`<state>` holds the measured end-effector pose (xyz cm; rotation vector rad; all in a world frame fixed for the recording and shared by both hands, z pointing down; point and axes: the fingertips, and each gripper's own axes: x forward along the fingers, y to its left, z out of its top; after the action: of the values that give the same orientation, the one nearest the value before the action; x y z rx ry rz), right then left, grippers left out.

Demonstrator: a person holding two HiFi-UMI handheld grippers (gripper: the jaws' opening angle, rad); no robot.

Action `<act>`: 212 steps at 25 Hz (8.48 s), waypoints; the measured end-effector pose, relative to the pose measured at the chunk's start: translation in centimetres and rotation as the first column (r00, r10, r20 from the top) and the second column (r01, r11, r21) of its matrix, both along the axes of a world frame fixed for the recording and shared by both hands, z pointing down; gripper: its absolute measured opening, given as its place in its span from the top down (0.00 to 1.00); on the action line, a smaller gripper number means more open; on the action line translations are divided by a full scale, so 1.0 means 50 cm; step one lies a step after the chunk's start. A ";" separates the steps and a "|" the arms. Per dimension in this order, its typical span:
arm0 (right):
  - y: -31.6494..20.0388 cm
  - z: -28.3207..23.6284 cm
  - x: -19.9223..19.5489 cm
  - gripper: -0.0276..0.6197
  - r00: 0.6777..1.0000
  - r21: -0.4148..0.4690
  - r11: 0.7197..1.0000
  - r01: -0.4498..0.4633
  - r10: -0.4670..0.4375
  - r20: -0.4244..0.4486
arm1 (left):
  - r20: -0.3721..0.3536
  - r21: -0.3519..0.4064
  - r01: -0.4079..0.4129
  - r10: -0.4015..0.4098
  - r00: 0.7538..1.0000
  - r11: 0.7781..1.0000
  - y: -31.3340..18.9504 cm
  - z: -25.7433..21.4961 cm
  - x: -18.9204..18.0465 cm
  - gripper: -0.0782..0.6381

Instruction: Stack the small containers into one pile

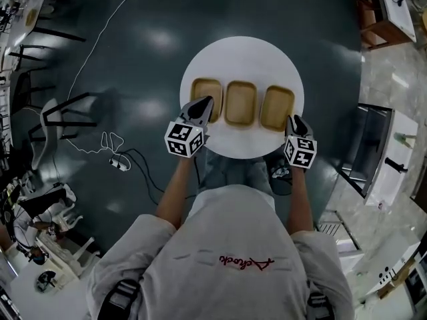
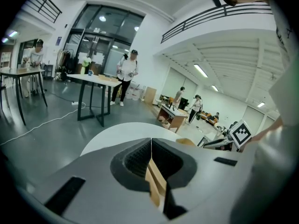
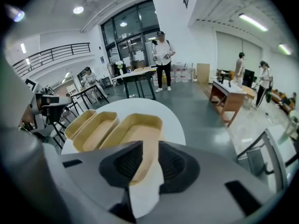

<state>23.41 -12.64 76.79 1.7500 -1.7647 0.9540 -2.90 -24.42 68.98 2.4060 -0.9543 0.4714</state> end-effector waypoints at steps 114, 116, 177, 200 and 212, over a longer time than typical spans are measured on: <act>-0.102 -0.044 -0.228 0.79 0.993 0.145 0.989 -0.032 0.015 0.117 | 0.204 -0.169 0.164 -0.128 0.970 0.972 -0.011 0.178 -0.196 0.85; -0.105 -0.055 -0.225 0.79 0.993 0.153 0.988 -0.031 0.012 0.118 | 0.201 -0.145 0.175 -0.144 0.969 0.974 -0.019 0.154 -0.196 0.86; -0.082 -0.104 -0.070 0.80 0.991 0.182 0.983 0.035 -0.058 0.122 | 0.059 -0.158 0.211 -0.204 0.977 0.965 0.055 0.093 0.071 0.73; -0.147 -0.298 -0.049 0.92 0.981 0.392 0.909 0.142 -0.183 0.068 | 0.048 0.144 0.161 -0.170 0.984 0.976 -0.008 -0.186 0.121 0.87; -0.097 -0.350 -0.090 0.92 0.987 0.429 0.893 0.136 -0.161 0.022 | -0.005 0.163 0.102 -0.102 0.995 0.981 0.048 -0.216 0.102 0.87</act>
<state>18.90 -17.48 59.27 1.8142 -2.2403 0.5860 2.20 -22.01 58.17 2.4856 -1.1521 0.3728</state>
